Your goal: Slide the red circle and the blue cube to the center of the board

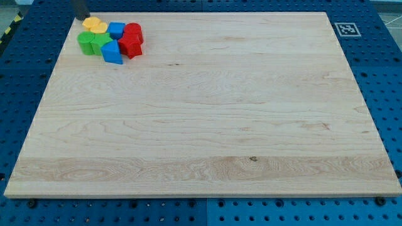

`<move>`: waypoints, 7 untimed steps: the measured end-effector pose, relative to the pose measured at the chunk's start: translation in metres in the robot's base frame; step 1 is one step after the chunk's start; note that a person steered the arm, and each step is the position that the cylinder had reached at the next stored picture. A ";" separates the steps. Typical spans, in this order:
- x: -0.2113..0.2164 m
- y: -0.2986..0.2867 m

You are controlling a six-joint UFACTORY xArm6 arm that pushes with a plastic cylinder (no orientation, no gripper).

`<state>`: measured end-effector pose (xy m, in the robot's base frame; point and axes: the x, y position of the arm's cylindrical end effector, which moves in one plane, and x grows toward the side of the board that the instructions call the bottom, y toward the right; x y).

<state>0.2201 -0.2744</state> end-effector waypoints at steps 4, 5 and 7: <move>0.042 0.139; 0.050 0.152; 0.075 0.173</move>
<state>0.2950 -0.1012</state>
